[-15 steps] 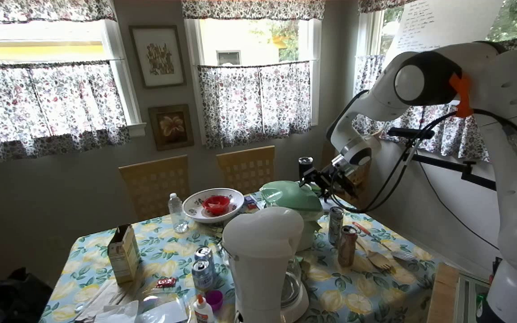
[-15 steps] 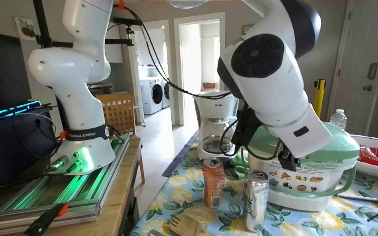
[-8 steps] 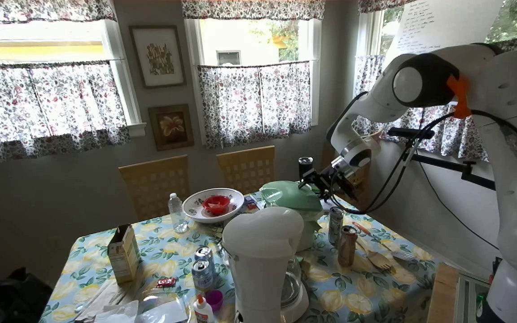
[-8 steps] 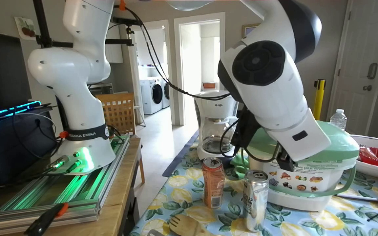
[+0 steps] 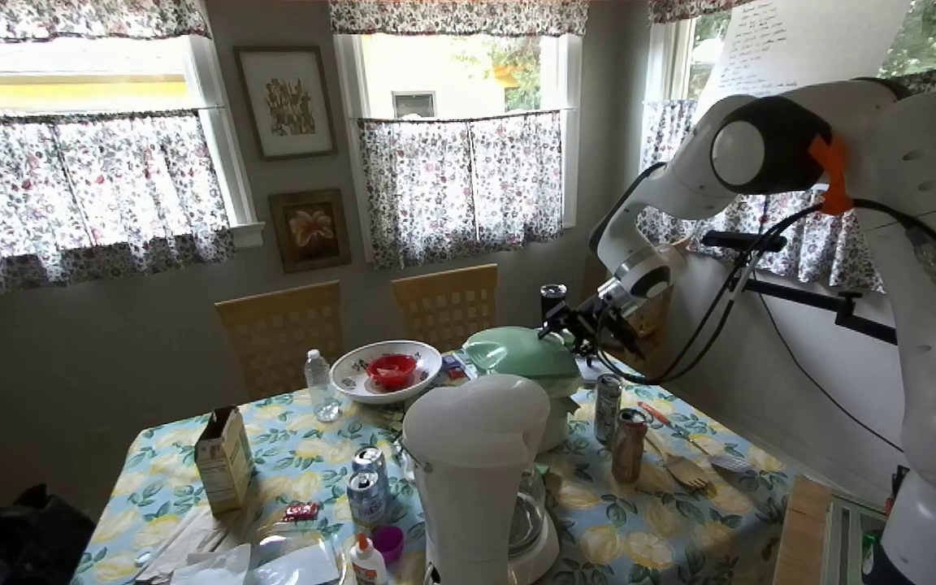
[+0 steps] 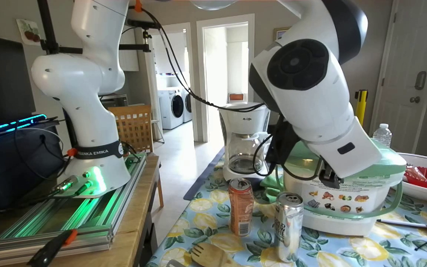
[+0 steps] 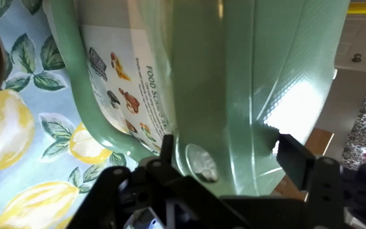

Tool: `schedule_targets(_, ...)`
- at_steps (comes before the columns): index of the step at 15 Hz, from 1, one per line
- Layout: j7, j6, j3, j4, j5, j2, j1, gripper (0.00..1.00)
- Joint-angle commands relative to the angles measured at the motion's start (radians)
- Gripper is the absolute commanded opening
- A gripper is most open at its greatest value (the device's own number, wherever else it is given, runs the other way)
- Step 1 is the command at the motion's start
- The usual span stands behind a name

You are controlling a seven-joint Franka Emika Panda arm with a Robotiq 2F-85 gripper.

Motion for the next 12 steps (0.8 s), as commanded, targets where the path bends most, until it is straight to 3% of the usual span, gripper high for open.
schedule_targets(1, 0.014, 0.008, 0.0, 0.029, 0.02, 0.008, 0.008, 0.57)
schedule_targets(3, 0.011, 0.01, 0.0, 0.036, 0.021, 0.004, 0.009, 0.56)
schedule_targets(4, 0.009, 0.012, 0.0, 0.038, 0.021, 0.003, 0.009, 0.63)
schedule_targets(5, 0.008, 0.013, 0.0, 0.041, 0.021, 0.003, 0.01, 0.6)
schedule_targets(6, 0.007, 0.014, 0.0, 0.043, 0.02, 0.002, 0.011, 0.7)
schedule_targets(7, 0.005, 0.016, 0.0, 0.043, 0.02, 0.002, 0.012, 0.7)
schedule_targets(10, 0.004, 0.026, 0.0, 0.044, 0.018, 0.006, 0.013, 1.0)
schedule_targets(12, 0.006, 0.031, -0.001, 0.043, 0.016, 0.006, 0.012, 1.0)
